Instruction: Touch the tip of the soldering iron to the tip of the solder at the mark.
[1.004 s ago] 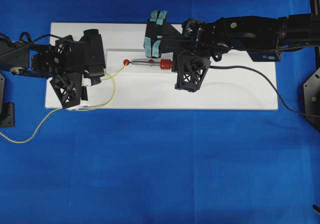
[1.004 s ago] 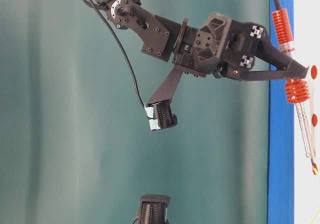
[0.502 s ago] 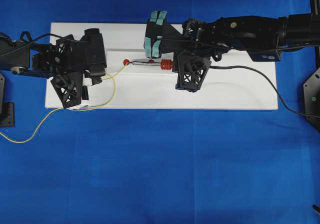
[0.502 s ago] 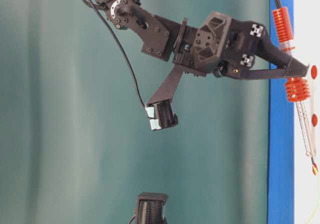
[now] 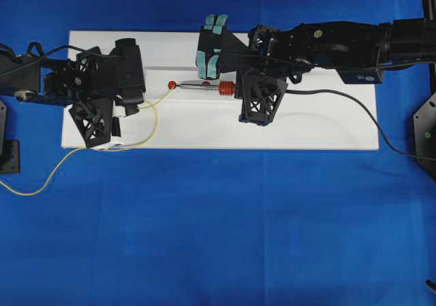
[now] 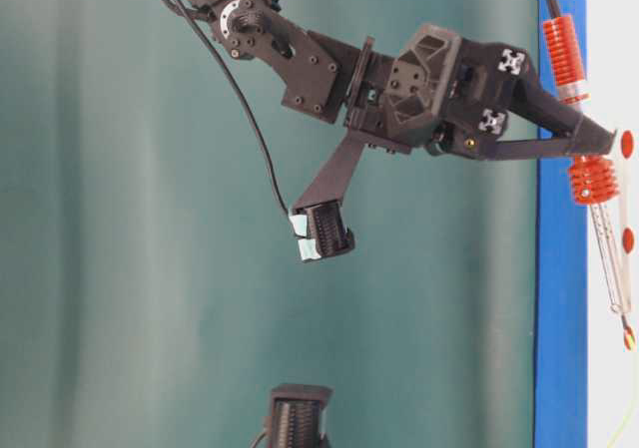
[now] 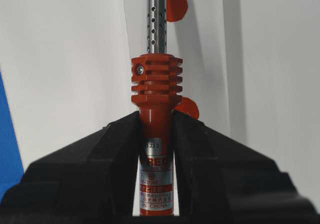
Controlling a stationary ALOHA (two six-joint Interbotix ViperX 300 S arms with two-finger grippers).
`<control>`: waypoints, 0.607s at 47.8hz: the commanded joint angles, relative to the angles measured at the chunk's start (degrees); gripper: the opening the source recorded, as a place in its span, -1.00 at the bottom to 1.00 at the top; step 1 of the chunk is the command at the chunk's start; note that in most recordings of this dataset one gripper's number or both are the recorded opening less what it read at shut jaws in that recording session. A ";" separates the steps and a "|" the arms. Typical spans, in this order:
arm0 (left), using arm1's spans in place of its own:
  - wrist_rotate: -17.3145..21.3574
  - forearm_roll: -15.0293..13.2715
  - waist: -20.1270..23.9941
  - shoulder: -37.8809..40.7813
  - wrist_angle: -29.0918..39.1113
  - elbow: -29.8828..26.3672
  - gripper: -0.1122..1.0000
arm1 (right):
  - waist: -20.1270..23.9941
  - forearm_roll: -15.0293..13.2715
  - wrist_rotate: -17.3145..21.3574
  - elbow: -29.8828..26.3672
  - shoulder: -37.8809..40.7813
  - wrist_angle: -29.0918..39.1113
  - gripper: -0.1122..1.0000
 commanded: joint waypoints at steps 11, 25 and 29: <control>0.00 0.09 -0.88 -11.25 7.73 -0.97 -0.79 | 0.09 -0.09 0.00 -1.49 -0.79 -0.18 -0.68; -0.26 0.18 -0.88 -18.63 12.57 0.53 -0.79 | 0.09 -0.09 0.00 -1.58 -0.79 -0.09 -0.68; -0.35 0.09 -0.88 -18.63 12.66 0.53 -0.79 | 0.00 -0.09 0.00 -1.58 -1.41 0.26 -0.68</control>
